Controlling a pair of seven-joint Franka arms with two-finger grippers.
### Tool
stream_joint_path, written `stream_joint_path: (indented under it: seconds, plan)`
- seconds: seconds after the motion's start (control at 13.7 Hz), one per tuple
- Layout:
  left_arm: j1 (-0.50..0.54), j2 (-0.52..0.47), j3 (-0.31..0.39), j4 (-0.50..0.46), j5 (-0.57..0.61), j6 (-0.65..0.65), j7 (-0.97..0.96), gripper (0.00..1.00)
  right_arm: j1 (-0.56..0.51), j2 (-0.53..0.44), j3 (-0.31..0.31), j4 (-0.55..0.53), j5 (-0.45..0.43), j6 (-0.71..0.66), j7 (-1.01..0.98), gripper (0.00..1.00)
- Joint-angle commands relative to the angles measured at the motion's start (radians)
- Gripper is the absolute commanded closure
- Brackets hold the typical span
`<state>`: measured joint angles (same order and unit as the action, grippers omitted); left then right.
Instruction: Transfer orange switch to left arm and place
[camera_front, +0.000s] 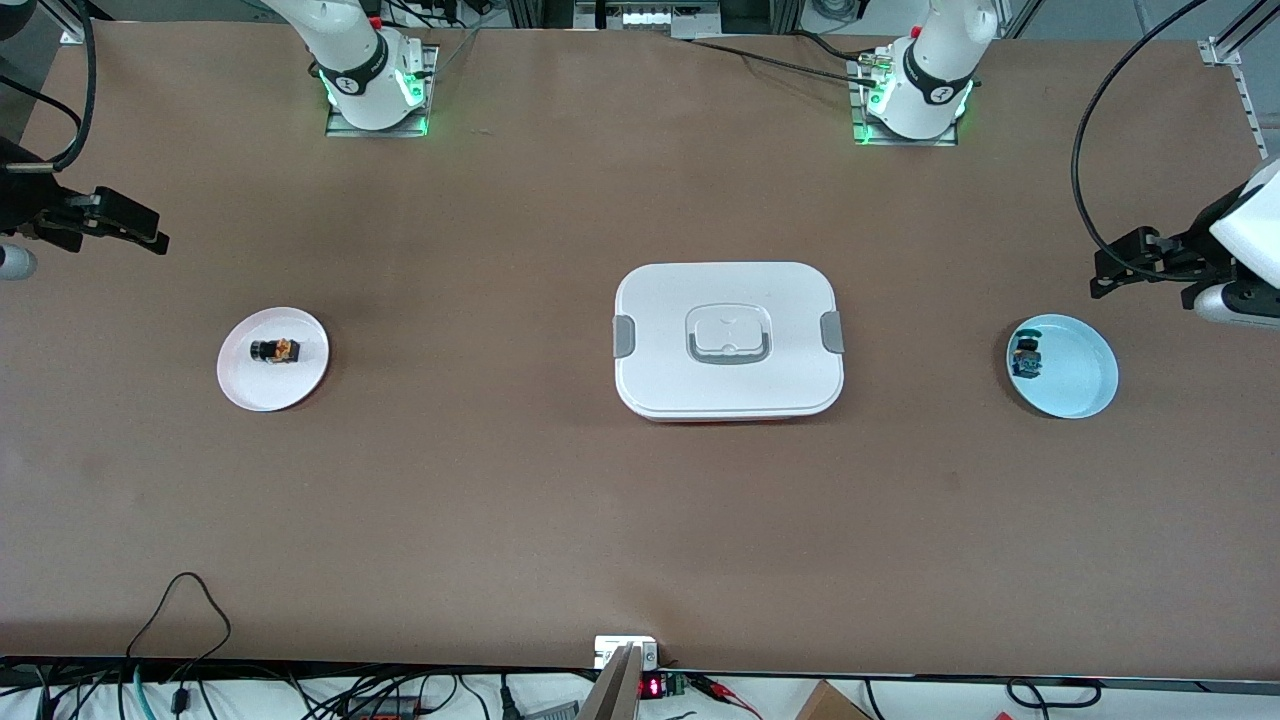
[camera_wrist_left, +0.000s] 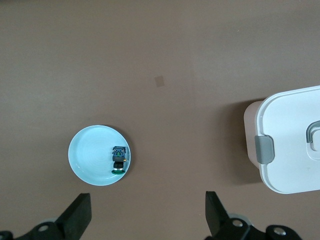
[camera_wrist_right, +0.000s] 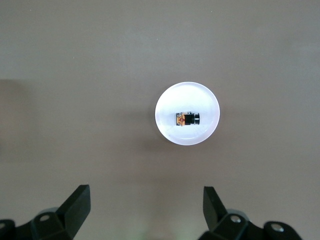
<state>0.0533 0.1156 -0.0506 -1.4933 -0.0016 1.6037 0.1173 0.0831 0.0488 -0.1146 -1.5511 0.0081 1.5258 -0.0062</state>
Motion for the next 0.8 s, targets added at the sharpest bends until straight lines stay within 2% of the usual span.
stream_joint_path:
  seconds: [0.0,0.37,0.73]
  plan:
    - [0.003,0.016,-0.005,0.036,0.014,-0.022,-0.011,0.00,0.000,0.008,0.001,0.017,-0.002,-0.015,0.015,0.00]
    - [0.003,0.016,-0.005,0.036,0.014,-0.022,-0.011,0.00,0.001,0.017,0.001,0.016,0.000,-0.016,0.020,0.00]
    - [0.003,0.016,-0.005,0.036,0.014,-0.022,-0.013,0.00,-0.002,0.094,0.001,0.016,0.001,-0.016,0.025,0.00]
